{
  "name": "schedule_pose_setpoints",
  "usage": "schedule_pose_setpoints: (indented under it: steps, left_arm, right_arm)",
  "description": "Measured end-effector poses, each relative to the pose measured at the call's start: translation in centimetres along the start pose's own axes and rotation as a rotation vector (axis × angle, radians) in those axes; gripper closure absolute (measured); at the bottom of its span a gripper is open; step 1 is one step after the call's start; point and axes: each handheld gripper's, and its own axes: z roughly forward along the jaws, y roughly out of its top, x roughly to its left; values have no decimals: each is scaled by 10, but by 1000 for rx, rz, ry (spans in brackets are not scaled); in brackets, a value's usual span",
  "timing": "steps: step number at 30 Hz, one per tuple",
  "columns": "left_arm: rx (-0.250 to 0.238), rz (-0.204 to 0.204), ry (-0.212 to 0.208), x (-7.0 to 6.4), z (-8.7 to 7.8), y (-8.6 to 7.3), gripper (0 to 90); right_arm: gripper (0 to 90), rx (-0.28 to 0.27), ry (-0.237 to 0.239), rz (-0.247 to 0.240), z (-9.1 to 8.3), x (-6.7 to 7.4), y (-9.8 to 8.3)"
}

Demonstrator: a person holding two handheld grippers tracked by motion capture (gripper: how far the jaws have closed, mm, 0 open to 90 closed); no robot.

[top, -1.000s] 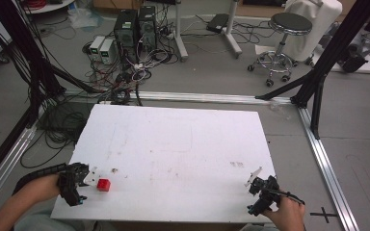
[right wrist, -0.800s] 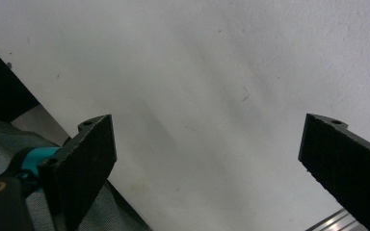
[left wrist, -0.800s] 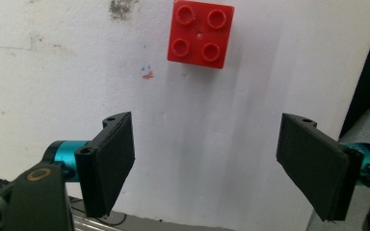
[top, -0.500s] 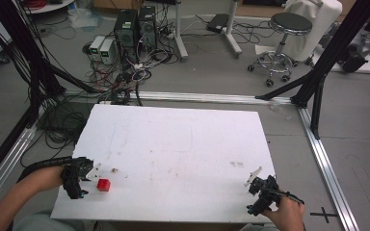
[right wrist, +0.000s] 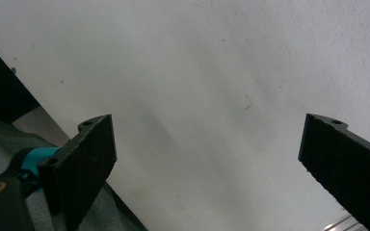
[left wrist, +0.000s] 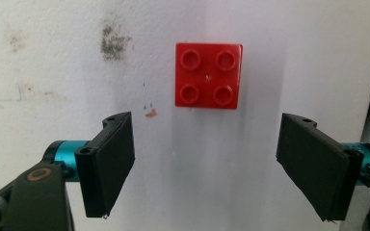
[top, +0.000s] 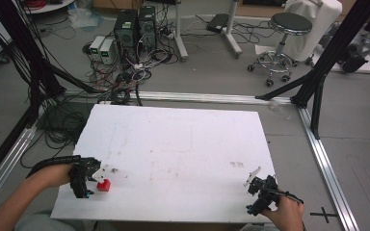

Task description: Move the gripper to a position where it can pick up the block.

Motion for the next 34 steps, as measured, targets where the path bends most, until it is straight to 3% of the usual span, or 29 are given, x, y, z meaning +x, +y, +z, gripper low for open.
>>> schedule_pose_setpoints:
  steps: [23, 34]
  left_arm:
    - [28, 57, -52, 5, 26, 21, 215]
    - [20, 55, -55, 4, 23, 20, 216]
  right_arm:
    - [53, 12, 2, -15, 3, 1, 3]
    - [53, 6, 2, -16, 3, 1, 4]
